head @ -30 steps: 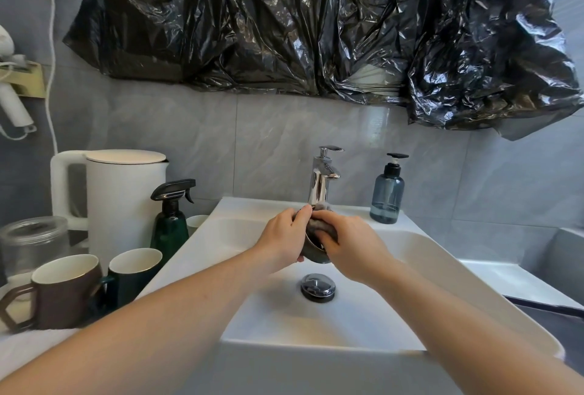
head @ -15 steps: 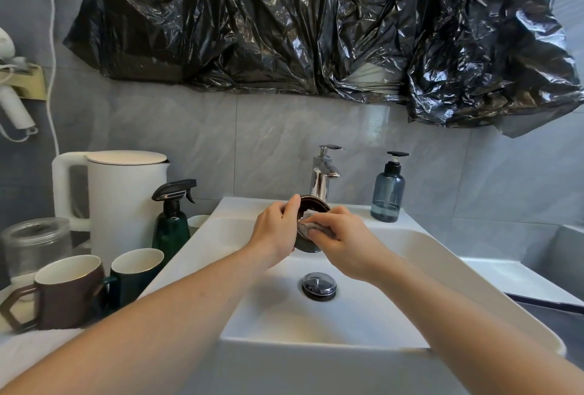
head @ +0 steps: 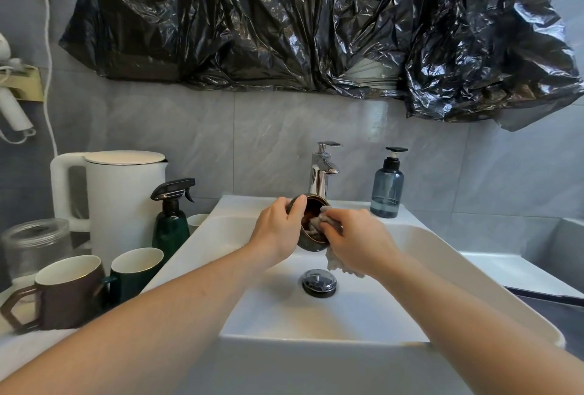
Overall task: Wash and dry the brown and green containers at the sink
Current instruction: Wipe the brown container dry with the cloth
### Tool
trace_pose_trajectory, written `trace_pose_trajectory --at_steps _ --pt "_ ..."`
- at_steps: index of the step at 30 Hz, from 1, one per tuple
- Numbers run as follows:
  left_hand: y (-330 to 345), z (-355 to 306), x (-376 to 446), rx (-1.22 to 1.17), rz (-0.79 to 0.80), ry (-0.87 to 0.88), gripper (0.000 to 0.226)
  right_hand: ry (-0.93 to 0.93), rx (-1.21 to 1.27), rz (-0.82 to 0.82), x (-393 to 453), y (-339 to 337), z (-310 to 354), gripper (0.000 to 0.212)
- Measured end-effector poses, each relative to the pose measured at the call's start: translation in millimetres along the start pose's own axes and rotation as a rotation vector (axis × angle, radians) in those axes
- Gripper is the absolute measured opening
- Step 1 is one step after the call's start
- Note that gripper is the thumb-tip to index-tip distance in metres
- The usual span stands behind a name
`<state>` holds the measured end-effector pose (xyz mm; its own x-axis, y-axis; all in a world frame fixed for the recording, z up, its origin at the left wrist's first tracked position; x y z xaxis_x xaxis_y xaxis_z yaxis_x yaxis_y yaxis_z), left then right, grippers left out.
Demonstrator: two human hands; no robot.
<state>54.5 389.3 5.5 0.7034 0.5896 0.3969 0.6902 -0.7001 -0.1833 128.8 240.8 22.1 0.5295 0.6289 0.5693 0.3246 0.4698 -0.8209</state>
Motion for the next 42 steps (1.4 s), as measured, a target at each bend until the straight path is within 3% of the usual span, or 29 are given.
trace_pose_trajectory --at_steps 14,18,20,27,33,36,42 --pt "2 4 4 -0.039 0.059 0.006 0.048 -0.166 0.066 0.06 -4 6 13 0.047" --pt "-3 0 4 -0.016 -0.038 0.04 0.059 -0.076 -0.032 0.014 -2 1 8 0.032" --pt "-6 -4 4 0.038 -0.086 0.078 0.054 -0.063 -0.025 0.042 -1 3 9 0.022" --pt "-9 0 4 0.12 -0.109 0.107 0.044 -0.055 0.31 0.171 -3 9 8 0.027" --pt "-10 3 8 -0.027 -0.093 0.054 0.053 -0.116 0.492 0.183 -6 6 14 0.022" --pt "-8 8 10 -0.074 -0.049 -0.007 0.06 -0.172 0.427 0.131 -8 4 22 0.018" --pt "11 6 5 -0.071 0.091 0.038 0.05 -0.141 0.13 -0.048 -2 -2 14 0.028"
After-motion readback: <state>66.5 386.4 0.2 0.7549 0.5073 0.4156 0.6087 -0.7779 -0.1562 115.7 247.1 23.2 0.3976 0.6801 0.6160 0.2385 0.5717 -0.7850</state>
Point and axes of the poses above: each hand's wrist, its own x-axis towards the middle knuckle, its own y-axis out of the palm, z = x × y, the point moved 5 cm from there along x, towards the middle knuckle, and after that the axes turned 13 degrees about -x, right-handed, at the moved point
